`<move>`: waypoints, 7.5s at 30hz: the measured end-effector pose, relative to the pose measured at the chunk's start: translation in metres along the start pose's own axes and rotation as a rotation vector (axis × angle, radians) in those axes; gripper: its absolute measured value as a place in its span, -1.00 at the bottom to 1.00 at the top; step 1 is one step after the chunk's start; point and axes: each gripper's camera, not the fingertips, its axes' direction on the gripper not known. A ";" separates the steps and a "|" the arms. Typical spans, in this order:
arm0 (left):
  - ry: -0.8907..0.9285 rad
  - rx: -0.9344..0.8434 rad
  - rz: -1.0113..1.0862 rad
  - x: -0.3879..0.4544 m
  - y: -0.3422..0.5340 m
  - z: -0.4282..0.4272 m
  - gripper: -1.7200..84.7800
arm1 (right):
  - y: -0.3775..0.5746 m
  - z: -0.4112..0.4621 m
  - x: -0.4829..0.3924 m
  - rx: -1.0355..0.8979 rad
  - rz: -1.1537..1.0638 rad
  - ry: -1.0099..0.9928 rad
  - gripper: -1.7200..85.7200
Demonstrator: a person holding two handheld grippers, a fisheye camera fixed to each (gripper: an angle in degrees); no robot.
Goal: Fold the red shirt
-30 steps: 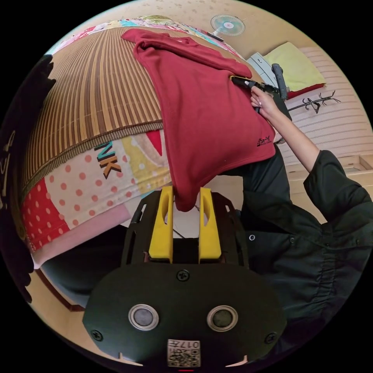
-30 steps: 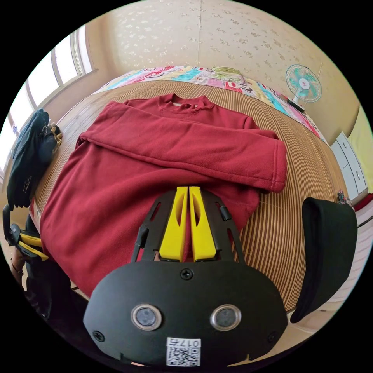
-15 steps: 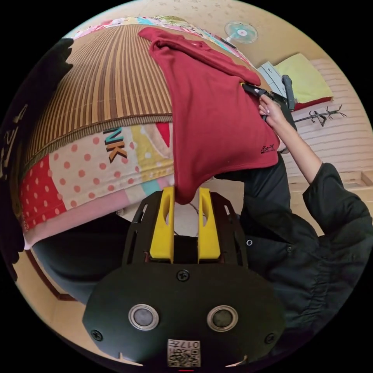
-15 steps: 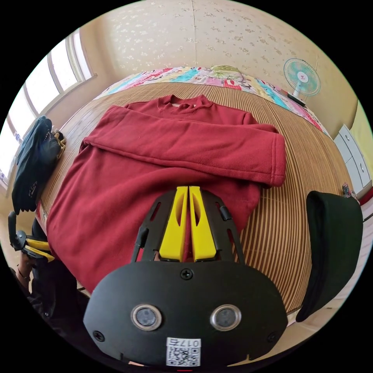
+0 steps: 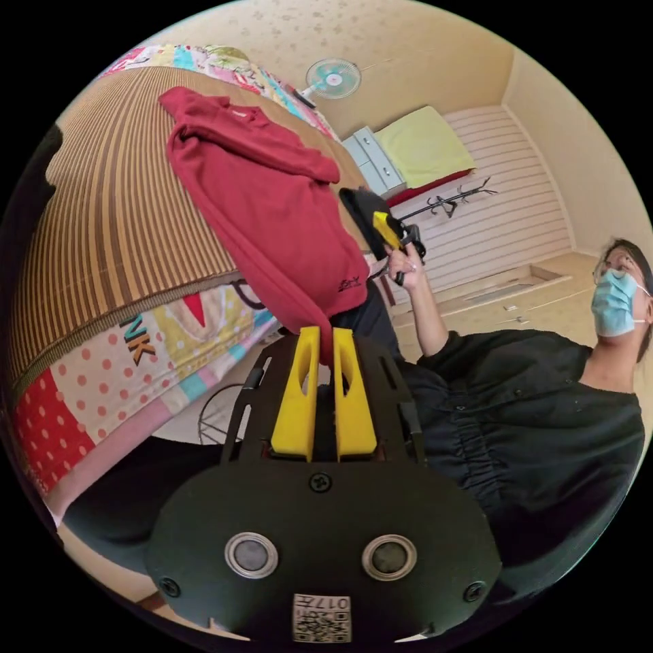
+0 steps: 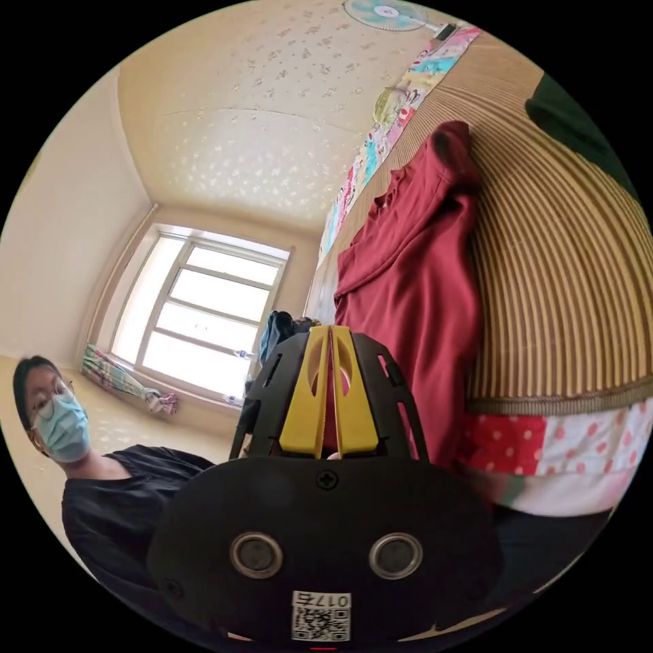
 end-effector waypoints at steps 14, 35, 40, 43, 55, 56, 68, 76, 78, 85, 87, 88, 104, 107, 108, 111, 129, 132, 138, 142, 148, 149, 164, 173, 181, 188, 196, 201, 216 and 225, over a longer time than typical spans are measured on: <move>0.111 0.222 0.081 0.046 -0.026 -0.058 -0.86 | 0.027 0.003 -0.054 -0.264 -0.066 0.625 -0.75; 0.145 0.253 0.101 0.089 0.002 -0.078 -0.87 | -0.066 -0.019 -0.120 -0.360 -0.014 0.136 -0.88; 0.183 0.237 0.169 0.108 0.024 -0.084 -0.87 | -0.047 -0.104 -0.163 -0.040 -0.104 -0.172 -0.90; 0.174 0.185 0.094 0.095 0.051 -0.074 -0.87 | -0.032 -0.114 -0.154 -0.105 0.049 0.075 -0.90; 0.292 0.325 0.060 0.091 0.093 -0.107 -0.87 | -0.058 -0.154 -0.226 0.125 0.052 -0.238 -0.90; 0.317 0.371 0.095 0.095 0.089 -0.119 -0.87 | -0.066 -0.162 -0.242 0.162 0.024 -0.280 -0.90; 0.464 0.571 0.378 0.142 0.089 -0.205 -0.87 | -0.091 -0.199 -0.399 0.243 -0.241 -0.473 -0.90; 0.631 0.674 0.311 0.109 0.115 -0.209 -0.87 | -0.069 -0.233 -0.416 0.390 -0.319 -0.509 -0.91; 0.607 0.677 0.182 0.080 0.106 -0.196 -0.87 | -0.079 -0.228 -0.409 0.382 -0.251 -0.410 -0.91; 0.436 0.678 0.001 0.018 0.023 -0.159 -0.88 | -0.157 -0.209 -0.355 0.349 -0.090 -0.265 -0.91; 0.336 0.657 0.001 0.020 -0.015 -0.163 -0.87 | -0.183 -0.206 -0.343 0.337 -0.075 -0.279 -0.91; 0.284 0.661 0.013 0.020 -0.040 -0.166 -0.87 | -0.201 -0.205 -0.337 0.334 -0.091 -0.290 -0.91; -0.041 0.566 -0.184 -0.066 -0.116 -0.052 -0.73 | -0.232 -0.231 -0.265 0.362 -0.125 -0.498 -0.79; -0.047 0.511 -0.165 -0.068 -0.114 -0.019 -0.73 | -0.219 -0.215 -0.266 0.311 -0.142 -0.695 -0.76; -0.051 0.498 -0.162 -0.069 -0.114 -0.012 -0.73 | -0.217 -0.210 -0.266 0.301 -0.142 -0.733 -0.75; -0.089 0.433 -0.169 -0.072 -0.116 0.019 -0.73 | -0.202 -0.195 -0.259 0.312 -0.126 -0.872 -0.79; -0.210 0.369 -0.162 -0.100 -0.141 0.089 -0.73 | -0.220 -0.125 -0.243 0.216 -0.099 -0.546 -0.76; -0.294 0.360 -0.139 -0.098 -0.177 0.085 -0.71 | -0.255 -0.104 -0.270 0.114 -0.168 -0.147 -0.70; -0.468 0.289 -0.209 -0.137 -0.222 0.110 -0.69 | -0.296 -0.029 -0.283 0.023 -0.238 0.349 -0.67; -0.466 0.276 -0.216 -0.148 -0.230 0.125 -0.68 | -0.327 0.014 -0.222 -0.028 -0.072 0.226 -0.66; -0.629 0.254 -0.138 -0.133 -0.209 0.125 -0.86 | -0.322 0.034 -0.138 0.066 0.103 -0.160 -0.68; -0.638 0.259 -0.119 -0.129 -0.205 0.120 -0.87 | -0.322 0.042 -0.139 0.035 0.079 -0.114 -0.68; 0.302 0.488 -0.240 -0.166 -0.139 -0.062 -0.95 | -0.315 0.064 -0.151 0.024 0.001 0.056 -0.94; 0.455 0.464 -0.242 -0.156 -0.126 -0.129 -0.96 | -0.313 0.069 -0.161 -0.015 -0.054 0.217 -0.89; 0.601 0.462 -0.232 -0.158 -0.110 -0.162 -0.96 | -0.271 0.138 -0.137 -0.185 -0.119 0.515 -0.76; 0.691 0.392 -0.169 -0.141 -0.108 -0.183 -0.96 | -0.251 0.112 -0.171 -0.075 -0.237 0.449 -0.88; 0.791 0.361 -0.191 -0.138 -0.107 -0.181 -0.96 | -0.231 0.081 -0.150 -0.062 -0.195 0.335 -0.89; 0.823 0.362 -0.207 -0.139 -0.107 -0.174 -0.96 | -0.219 0.068 -0.138 -0.061 -0.192 0.313 -0.89; 0.427 0.573 -0.145 -0.093 -0.128 -0.201 -0.95 | -0.207 -0.043 -0.116 0.227 -0.182 0.026 -0.89; -0.188 0.521 -0.271 -0.086 -0.158 -0.112 -0.74 | -0.224 0.052 -0.067 0.003 -0.076 0.786 -0.88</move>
